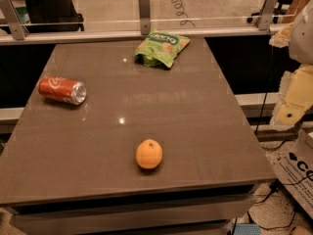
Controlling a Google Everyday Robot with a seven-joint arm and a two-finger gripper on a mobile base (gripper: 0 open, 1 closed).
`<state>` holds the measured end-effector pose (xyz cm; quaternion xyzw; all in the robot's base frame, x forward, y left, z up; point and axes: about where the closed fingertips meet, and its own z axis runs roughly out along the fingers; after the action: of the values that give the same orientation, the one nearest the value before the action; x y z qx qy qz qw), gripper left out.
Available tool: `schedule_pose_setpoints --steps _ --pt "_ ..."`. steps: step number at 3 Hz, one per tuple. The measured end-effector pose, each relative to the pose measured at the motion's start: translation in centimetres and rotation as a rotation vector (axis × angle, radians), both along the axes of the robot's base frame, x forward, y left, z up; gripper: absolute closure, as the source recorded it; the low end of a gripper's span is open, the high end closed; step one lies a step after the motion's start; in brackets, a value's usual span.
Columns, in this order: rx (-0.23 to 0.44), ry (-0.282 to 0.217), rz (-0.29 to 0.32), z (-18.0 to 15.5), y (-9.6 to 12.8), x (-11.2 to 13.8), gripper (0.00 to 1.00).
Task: Pick orange
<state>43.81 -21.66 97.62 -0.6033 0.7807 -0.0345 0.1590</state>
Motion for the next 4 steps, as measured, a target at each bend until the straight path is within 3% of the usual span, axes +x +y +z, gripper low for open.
schedule_pose_setpoints --steps 1,2,4 --pt "0.0 0.0 0.0 0.0 0.0 0.0 0.0" --pt "0.051 -0.007 0.007 -0.1 0.5 0.2 0.0" --pt "0.315 -0.038 0.147 -2.4 7.0 -0.8 0.0"
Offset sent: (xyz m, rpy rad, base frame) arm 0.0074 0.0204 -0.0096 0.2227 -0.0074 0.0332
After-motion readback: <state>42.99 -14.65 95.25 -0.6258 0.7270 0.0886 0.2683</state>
